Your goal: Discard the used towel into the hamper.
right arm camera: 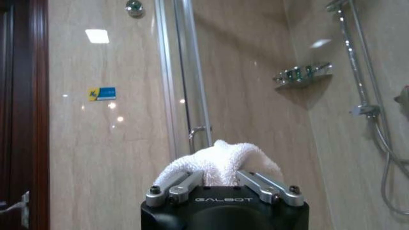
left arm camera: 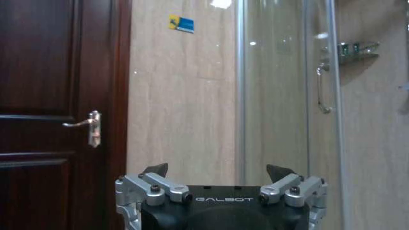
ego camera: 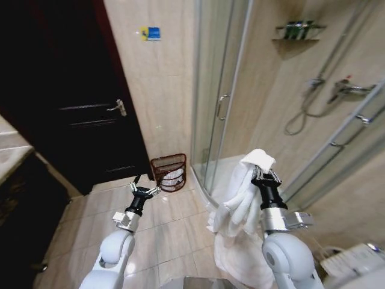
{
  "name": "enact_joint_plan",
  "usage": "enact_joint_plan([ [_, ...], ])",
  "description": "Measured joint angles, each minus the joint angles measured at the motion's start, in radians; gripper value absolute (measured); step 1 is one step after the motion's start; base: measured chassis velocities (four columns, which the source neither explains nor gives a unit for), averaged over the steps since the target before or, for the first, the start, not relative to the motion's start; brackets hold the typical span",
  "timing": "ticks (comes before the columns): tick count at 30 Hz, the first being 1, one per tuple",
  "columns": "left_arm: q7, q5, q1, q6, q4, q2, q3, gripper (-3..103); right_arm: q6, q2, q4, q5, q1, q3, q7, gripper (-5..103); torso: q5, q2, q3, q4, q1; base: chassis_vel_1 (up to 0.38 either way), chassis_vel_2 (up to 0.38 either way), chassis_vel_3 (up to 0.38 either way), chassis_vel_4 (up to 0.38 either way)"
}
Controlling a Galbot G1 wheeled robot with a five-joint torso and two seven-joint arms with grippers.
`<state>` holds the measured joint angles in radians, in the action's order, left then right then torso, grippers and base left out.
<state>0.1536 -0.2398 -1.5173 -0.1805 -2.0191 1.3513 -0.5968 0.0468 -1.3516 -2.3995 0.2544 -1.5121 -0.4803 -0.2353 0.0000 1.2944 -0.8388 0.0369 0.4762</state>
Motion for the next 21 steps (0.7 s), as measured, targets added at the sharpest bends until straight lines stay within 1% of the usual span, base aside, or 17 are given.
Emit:
enact_joint_plan([
  [6, -0.001, 0.000, -0.005, -0.008, 0.000, 0.000, -0.001, 100, 0.002, 0.000, 0.014, -0.022, 0.005, -0.007, -0.006, 8, 0.0001, 0.000, 0.000, -0.0004, 0.000, 0.005, 0.005, -0.009, -0.019],
  [11, -0.001, 0.001, -0.008, -0.015, 0.002, 0.004, -0.001, 100, 0.002, 0.001, 0.019, -0.028, 0.005, -0.006, -0.006, 8, 0.0000, 0.000, 0.000, -0.0003, 0.000, 0.099, 0.057, -0.067, -0.093],
  [16, -0.002, 0.002, -0.013, -0.021, 0.003, 0.005, -0.001, 100, -0.001, 0.000, 0.022, -0.031, 0.005, -0.005, -0.006, 8, -0.0003, 0.000, 0.000, -0.0001, 0.000, 0.153, 0.142, -0.131, -0.150],
  [19, -0.002, 0.002, -0.014, -0.023, 0.003, 0.005, -0.001, 100, -0.003, -0.001, 0.023, -0.033, 0.004, -0.004, -0.006, 8, 0.0004, 0.000, 0.000, -0.0004, 0.000, 0.219, 0.196, -0.185, -0.215],
  [21, -0.002, 0.003, -0.014, -0.025, 0.004, 0.005, -0.001, 100, -0.005, -0.002, 0.023, -0.035, 0.003, -0.002, -0.006, 8, -0.0006, 0.000, 0.000, -0.0003, 0.000, 0.228, 0.210, -0.259, -0.218],
])
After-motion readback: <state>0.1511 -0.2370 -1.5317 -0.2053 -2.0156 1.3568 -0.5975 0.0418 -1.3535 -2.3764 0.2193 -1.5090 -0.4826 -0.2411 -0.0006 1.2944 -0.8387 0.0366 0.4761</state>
